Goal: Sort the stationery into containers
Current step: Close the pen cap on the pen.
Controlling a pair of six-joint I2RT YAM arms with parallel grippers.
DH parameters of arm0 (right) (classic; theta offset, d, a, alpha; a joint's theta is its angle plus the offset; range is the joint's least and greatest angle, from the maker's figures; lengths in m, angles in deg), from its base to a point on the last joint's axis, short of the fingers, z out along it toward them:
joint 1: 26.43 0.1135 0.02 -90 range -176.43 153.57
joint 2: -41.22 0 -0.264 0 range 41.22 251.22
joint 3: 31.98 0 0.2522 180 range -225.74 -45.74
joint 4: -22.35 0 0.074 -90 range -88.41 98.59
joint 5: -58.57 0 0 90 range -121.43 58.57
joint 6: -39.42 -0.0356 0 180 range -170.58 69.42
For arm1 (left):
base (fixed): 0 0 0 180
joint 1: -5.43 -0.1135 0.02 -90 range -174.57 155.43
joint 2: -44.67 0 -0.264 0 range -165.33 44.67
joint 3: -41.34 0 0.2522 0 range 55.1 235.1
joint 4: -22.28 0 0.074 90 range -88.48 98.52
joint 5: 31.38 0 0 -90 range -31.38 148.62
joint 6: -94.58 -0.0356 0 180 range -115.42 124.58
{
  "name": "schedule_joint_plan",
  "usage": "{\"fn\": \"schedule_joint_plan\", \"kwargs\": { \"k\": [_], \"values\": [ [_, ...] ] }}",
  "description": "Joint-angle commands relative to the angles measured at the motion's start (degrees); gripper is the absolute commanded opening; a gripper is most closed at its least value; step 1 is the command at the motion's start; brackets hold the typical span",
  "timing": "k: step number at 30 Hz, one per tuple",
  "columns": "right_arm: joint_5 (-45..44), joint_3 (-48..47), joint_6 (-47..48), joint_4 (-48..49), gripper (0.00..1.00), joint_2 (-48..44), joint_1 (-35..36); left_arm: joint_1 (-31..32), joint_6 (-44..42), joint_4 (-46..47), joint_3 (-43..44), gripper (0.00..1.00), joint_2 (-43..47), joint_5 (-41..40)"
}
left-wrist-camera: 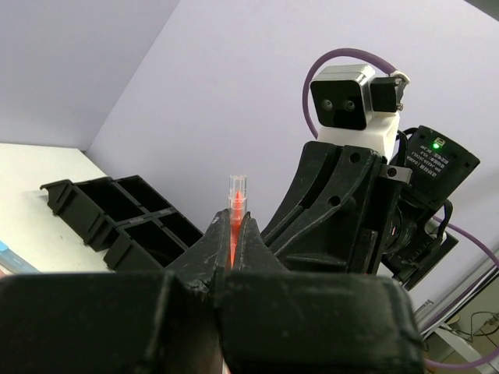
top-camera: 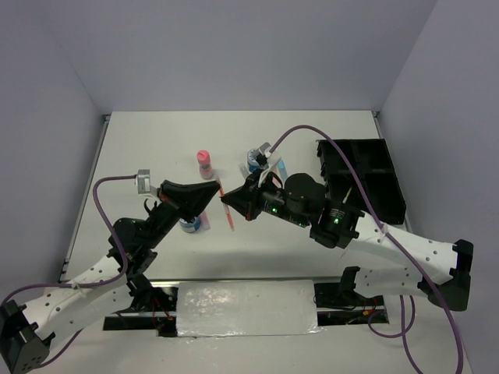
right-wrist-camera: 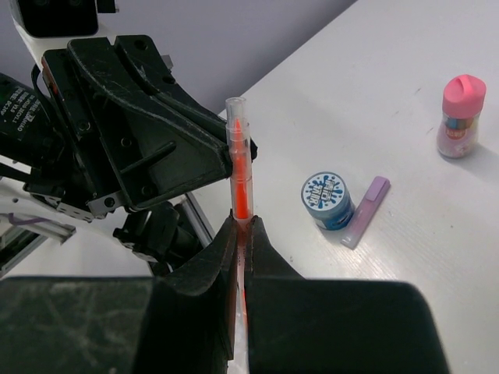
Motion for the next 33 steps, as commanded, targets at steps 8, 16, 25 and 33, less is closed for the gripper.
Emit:
{"fn": "schedule_joint_plan", "kwargs": {
  "k": [8, 16, 25, 33],
  "values": [
    [-4.7, -12.0, 0.9, 26.4, 0.0, -0.8, -2.5, 5.0, -1.8, -13.5, -5.4, 0.0, -3.4, 15.4],
    [7.1, -6.0, 5.2, 30.0, 0.0, -1.4, -2.6, 5.3, -2.8, -18.4, -2.2, 0.0, -0.6, 13.1],
    [6.4, 3.5, 3.6, 28.3, 0.0, -4.8, -2.6, 5.3, -8.2, -34.5, 9.9, 0.1, 4.6, 9.2],
    [4.4, 7.4, 3.4, 28.0, 0.0, -4.9, -2.6, 5.3, -10.2, -41.6, 16.8, 0.73, 8.6, 4.5]
  ]
}}
